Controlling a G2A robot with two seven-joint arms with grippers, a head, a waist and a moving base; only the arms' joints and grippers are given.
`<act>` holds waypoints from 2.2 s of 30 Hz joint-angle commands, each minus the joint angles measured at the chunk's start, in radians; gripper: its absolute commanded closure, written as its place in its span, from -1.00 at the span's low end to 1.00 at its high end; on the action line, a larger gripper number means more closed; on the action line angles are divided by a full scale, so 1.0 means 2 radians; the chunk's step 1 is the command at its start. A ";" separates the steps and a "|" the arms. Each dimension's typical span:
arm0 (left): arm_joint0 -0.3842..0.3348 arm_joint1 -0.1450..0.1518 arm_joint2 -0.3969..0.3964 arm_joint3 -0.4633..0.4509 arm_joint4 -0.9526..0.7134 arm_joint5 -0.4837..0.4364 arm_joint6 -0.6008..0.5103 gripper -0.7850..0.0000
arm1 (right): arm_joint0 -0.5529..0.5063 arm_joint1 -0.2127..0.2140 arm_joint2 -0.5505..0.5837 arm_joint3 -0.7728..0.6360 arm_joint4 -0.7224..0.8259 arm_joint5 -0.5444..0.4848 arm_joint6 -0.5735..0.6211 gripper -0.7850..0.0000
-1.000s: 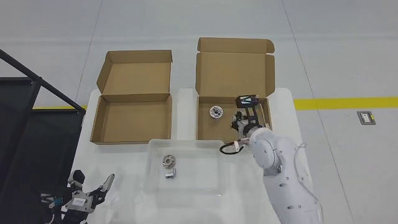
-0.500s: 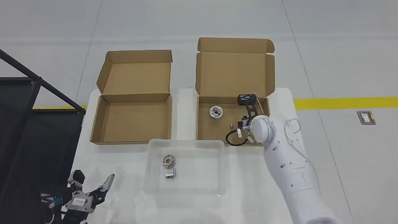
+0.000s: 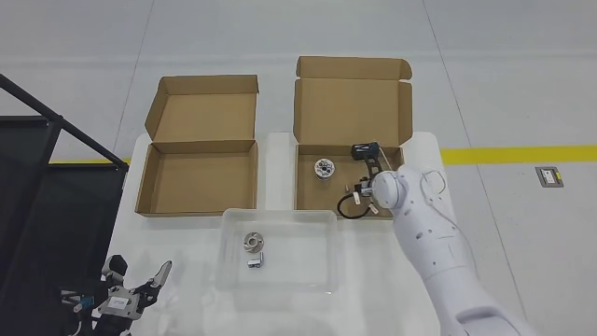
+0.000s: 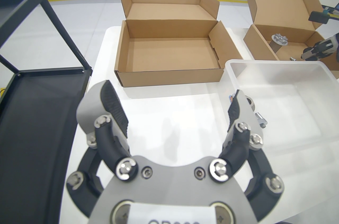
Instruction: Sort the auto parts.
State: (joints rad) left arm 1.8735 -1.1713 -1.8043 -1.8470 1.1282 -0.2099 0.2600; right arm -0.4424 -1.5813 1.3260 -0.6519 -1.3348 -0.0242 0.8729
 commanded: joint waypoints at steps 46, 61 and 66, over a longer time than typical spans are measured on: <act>0.000 0.000 0.000 0.000 0.000 0.000 0.000 -1.00 | -0.020 0.011 -0.014 -0.054 0.026 0.016 -0.013 0.50; 0.000 0.000 0.000 0.000 0.000 0.000 0.000 -1.00 | -0.167 0.026 -0.017 -0.343 0.072 -0.084 0.041 0.44; 0.000 0.000 0.000 0.000 0.000 0.000 0.000 -1.00 | -0.198 0.027 -0.046 -0.403 0.090 -0.131 0.057 0.28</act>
State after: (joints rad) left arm 1.8735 -1.1713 -1.8043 -1.8470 1.1282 -0.2099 0.2600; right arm -0.8287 -1.5273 1.2483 -1.4378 -1.1563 -0.2712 0.9784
